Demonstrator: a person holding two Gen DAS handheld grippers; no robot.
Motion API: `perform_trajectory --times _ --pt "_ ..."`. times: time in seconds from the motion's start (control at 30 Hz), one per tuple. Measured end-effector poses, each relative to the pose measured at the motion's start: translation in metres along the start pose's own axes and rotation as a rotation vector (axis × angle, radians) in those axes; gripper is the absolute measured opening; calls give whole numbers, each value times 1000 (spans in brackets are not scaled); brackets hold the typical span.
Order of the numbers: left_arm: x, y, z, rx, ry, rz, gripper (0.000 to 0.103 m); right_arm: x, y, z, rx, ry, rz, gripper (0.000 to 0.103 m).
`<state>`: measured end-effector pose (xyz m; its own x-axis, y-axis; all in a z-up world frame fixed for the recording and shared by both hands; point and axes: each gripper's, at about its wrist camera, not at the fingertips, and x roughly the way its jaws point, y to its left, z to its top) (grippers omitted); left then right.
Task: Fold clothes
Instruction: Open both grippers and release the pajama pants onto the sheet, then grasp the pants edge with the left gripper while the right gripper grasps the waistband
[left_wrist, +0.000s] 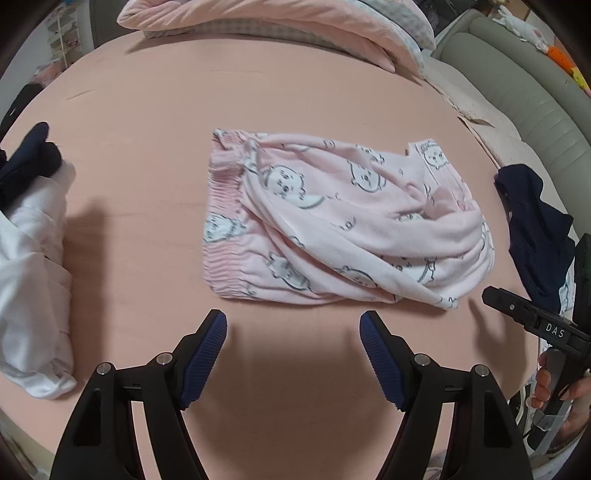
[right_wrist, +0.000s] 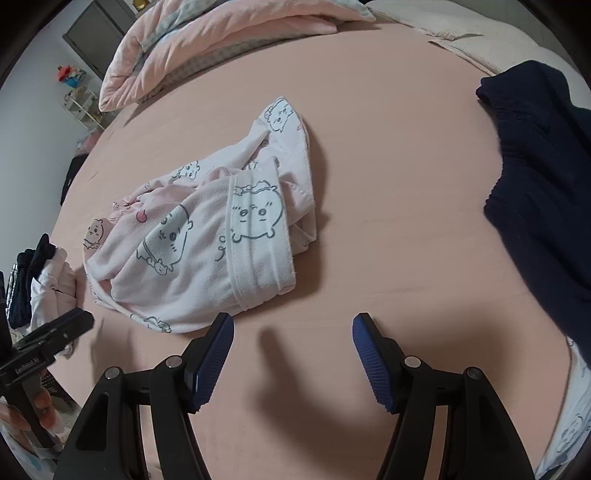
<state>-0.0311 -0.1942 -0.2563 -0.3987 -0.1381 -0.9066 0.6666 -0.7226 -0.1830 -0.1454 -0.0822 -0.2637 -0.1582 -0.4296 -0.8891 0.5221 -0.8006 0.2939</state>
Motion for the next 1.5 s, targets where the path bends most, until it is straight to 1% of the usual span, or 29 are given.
perform_trajectory --times 0.2,0.43,0.63,0.73,0.9,0.93,0.97,1.13,1.2,1.27,1.33,1.37,1.4,1.43,1.47,1.5 --pt "8 -13 -1 26 18 -15 73 8 9 -1 -43 -1 4 67" --pt "14 -31 4 62 31 -18 73 17 28 0 -105 -16 -3 67" --pt "20 -37 9 47 49 -48 73 22 34 -1 -146 -33 -12 67" --pt "24 -41 14 33 46 -79 73 22 35 0 -142 -51 2 66" --pt "27 -46 15 27 30 -93 73 22 31 0 -134 -86 35 66" --pt "28 -47 15 28 28 -95 73 22 31 -1 -133 -91 40 64" --pt "31 -48 16 31 28 -96 73 23 31 -1 -131 -95 44 59" --pt "38 -48 18 24 39 -119 73 25 27 -5 -105 -104 55 51" --pt "40 -45 18 13 43 -123 73 24 23 -6 -103 -102 50 45" --pt "41 -44 18 9 46 -125 73 23 20 -6 -101 -100 45 37" --pt "41 -46 17 29 41 -113 70 22 16 -7 -99 -98 41 32" --pt "40 -47 17 38 37 -103 63 22 15 -7 -98 -97 40 28" --pt "39 -49 17 50 30 -88 50 20 15 -7 -101 -96 39 24" --pt "38 -51 17 63 24 -74 44 18 15 -7 -104 -96 37 20" --pt "36 -53 17 77 15 -64 36 16 15 -7 -108 -96 36 19" --pt "35 -55 18 94 12 -59 33 14 16 -7 -114 -95 32 19"
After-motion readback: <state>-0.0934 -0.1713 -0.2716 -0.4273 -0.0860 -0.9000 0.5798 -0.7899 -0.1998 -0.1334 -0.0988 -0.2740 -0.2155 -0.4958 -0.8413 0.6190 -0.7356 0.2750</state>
